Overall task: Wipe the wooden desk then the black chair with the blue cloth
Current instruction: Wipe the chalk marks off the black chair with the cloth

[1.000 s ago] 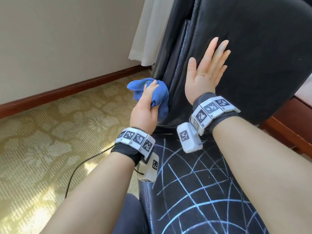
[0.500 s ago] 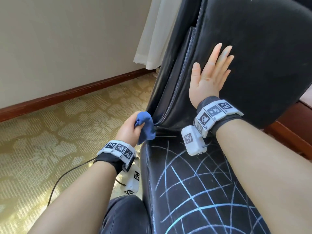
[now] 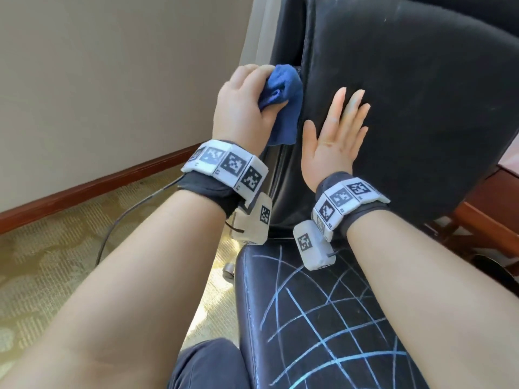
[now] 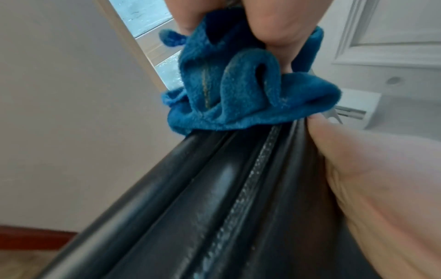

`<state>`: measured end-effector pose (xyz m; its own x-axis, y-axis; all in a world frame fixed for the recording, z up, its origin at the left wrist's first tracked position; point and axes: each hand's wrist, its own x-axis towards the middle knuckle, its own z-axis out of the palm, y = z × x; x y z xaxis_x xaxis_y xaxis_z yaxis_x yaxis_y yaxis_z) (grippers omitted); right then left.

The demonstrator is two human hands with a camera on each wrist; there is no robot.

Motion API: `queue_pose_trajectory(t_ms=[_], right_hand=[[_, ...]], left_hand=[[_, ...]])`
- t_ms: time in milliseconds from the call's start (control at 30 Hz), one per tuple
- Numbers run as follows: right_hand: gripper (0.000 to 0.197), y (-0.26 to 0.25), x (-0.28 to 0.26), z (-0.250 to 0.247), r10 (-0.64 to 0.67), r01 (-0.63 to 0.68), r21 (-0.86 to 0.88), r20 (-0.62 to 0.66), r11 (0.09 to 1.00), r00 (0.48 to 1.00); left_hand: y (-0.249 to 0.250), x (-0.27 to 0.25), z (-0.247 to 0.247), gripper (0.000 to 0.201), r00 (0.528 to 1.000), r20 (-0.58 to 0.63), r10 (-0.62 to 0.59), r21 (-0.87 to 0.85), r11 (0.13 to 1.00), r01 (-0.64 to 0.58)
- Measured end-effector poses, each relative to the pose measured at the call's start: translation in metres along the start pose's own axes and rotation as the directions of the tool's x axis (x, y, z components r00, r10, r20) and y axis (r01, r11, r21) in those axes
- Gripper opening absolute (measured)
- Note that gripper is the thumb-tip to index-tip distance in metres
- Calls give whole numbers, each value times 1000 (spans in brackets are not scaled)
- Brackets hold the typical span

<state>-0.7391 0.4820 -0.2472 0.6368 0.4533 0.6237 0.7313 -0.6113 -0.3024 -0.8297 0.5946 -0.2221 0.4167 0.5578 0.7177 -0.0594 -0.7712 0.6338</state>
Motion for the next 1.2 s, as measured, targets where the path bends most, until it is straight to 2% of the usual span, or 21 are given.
queue_pose_trajectory(t_ms=[100,233,433,700,900,1033,1067,1200], right_hand=[[66,2,1,1,-15,15,15,-16,1000,1000],[70,3,-2,6,-34,35,33,-37,999,999],[69,4,-2,8,-33,35,44,-30,998,999],[64,3,-2,6,-18,19,27,-31,999,999],[67,3,0,5,-5,6,24,-20,1000,1000],[71,2,-1,7,-3,4,24,-26,1000,1000],[71,2,-2,7,-4,5,23,-27,1000,1000],[70,3,-2,7,-7,8,31,-32,999,999]], left_hand=[[-4,-12,12,37,998,-55,8,20,1000,-7],[-9,-16,15,39,1000,-19,-19,-43,999,18],[-18,-29,15,44,997,-25,-70,-61,996,68],[-52,-85,28,49,972,108,-209,-2,978,210],[-74,-112,33,48,937,221,-269,56,963,264],[-92,-136,27,35,847,377,-374,169,927,334],[-92,-136,22,33,853,371,-366,163,930,328],[-68,-94,6,42,959,170,-226,16,974,227]])
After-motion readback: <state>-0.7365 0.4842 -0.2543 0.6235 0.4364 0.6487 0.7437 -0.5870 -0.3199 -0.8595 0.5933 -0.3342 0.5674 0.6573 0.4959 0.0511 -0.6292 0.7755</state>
